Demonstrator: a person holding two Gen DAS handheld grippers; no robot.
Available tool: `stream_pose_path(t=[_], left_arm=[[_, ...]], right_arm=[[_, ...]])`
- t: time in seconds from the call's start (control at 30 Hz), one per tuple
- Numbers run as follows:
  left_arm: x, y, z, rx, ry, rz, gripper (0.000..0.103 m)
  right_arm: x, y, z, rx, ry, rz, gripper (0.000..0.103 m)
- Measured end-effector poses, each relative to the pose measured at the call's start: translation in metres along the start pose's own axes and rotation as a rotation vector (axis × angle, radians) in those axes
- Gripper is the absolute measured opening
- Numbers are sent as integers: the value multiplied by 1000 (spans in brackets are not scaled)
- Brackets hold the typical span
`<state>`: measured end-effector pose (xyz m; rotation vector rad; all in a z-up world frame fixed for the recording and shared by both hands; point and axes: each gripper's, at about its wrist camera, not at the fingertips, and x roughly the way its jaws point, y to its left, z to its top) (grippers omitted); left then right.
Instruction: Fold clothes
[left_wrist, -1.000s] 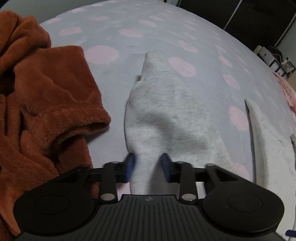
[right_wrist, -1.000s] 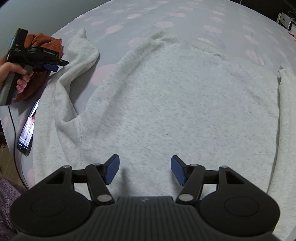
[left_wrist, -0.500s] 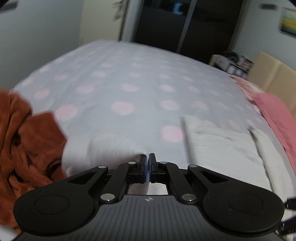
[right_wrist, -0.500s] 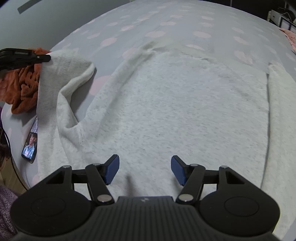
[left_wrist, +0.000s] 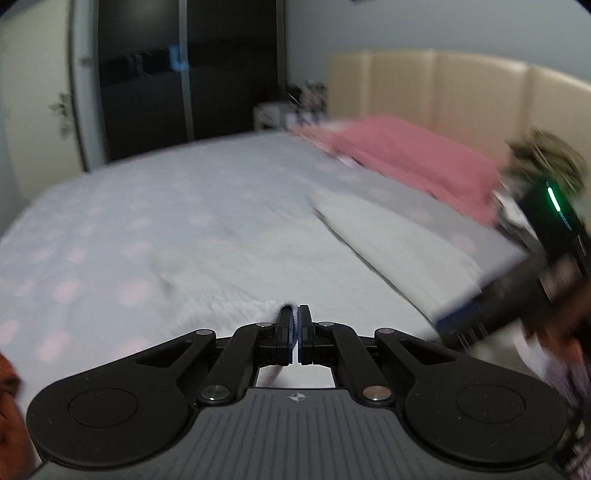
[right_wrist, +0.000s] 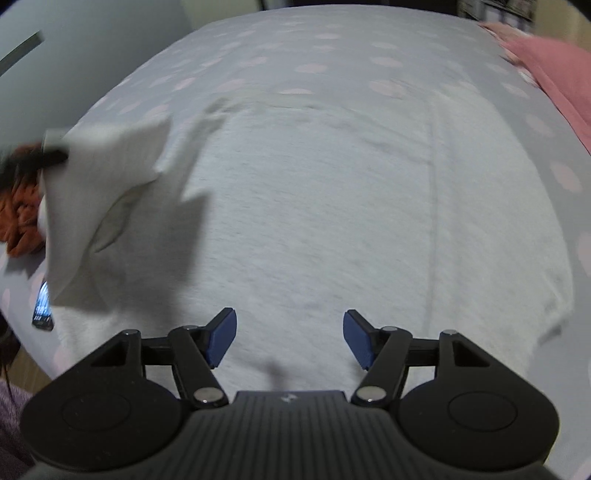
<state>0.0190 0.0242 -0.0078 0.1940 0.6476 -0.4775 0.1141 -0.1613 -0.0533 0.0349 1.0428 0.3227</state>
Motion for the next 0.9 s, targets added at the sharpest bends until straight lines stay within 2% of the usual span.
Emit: stream_pose_path(t=[0.2,0.3,0.43,0.53,0.57,0.6,0.77,0.9], left_arm=[[28,-42,-39,170,160,-56,0],[37,-46,-54,190,240,-74,1],[24,-51,-69,211,279,-78,6],[18,-50,-69,219,277,-93,28],[18,-49,-68,219,282,-94,38],[18,-47,-67,215,295,-90,42],[22,-27,-71,158,382,-62,42],[18,-8,-72,120,434,-19,42]], right_arm=[[-3,-10,-9,27,-9,-27,67],[-3,-6,-13,5,-11,-26,67],[-4,0,-16,-27,-20,-26,68],[-6,1,-14,-34,-36,-23,68],[-7,1,-13,-32,-43,-17,68],[-8,2,-12,-34,-52,-8,68],[-14,27,-3,-101,-87,48,68],[-7,54,0,-160,-79,96,68]])
